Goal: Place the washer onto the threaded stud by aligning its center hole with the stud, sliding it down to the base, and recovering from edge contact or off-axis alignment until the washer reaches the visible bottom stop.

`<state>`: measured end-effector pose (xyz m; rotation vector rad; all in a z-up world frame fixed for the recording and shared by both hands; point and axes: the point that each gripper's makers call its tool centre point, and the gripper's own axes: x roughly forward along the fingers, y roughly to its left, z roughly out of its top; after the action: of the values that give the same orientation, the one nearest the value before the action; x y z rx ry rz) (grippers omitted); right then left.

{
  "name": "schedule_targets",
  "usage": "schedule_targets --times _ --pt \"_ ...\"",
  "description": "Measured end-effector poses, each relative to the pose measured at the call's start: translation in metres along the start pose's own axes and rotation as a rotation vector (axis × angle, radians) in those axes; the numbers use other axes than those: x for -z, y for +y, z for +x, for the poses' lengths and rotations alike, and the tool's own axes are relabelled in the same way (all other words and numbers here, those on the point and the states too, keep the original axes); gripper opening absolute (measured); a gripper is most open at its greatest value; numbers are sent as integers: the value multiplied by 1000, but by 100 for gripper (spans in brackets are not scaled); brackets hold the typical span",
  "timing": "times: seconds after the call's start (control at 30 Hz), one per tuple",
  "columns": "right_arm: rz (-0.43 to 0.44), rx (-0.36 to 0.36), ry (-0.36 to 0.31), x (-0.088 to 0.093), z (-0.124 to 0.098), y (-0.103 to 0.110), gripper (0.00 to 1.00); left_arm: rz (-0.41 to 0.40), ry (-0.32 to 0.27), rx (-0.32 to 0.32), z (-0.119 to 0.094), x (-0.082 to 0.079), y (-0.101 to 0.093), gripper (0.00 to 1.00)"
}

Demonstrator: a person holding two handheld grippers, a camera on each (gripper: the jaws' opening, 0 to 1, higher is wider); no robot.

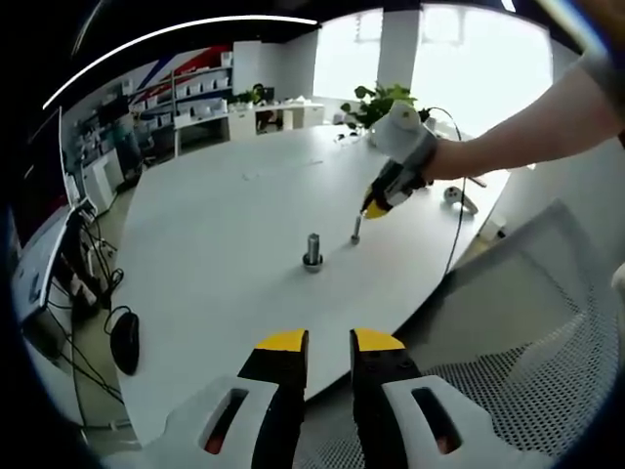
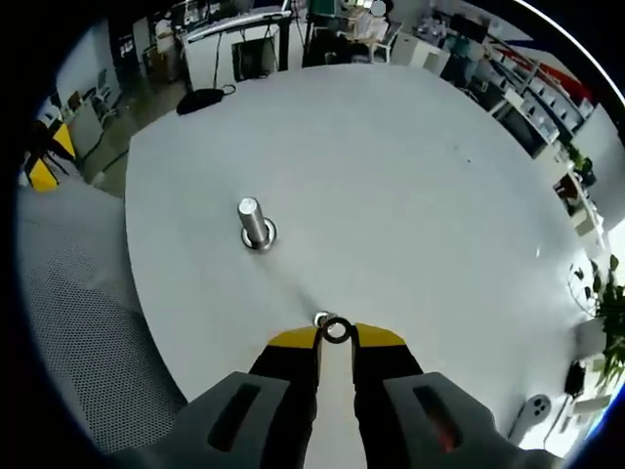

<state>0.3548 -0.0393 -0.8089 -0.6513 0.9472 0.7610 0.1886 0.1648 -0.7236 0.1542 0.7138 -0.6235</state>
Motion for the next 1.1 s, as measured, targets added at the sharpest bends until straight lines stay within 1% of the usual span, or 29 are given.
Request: schedule_targets --times 0.37,0.5,0.7,0.87,1.0,1.03,1.1 --pt "1 -13 15 1 8 2 14 2 2 0 0 0 0 14" --pt "14 -6 21 -1 10 0 14 1 4 1 0 0 0 14" --pt "23 -19 21 -5 13 -1 14 5 11 4 1 2 -1 14" --pt "28 -23 43 -4 13 -2 14 5 10 8 1 1 -1 14" --pt "41 -48 51 -4 12 1 14 5 7 10 1 1 -1 14" --pt "31 -58 70 -3 12 3 14 4 7 10 1 1 -1 14" --pt "-1 -60 82 -3 14 2 14 3 7 10 1 1 -2 14"
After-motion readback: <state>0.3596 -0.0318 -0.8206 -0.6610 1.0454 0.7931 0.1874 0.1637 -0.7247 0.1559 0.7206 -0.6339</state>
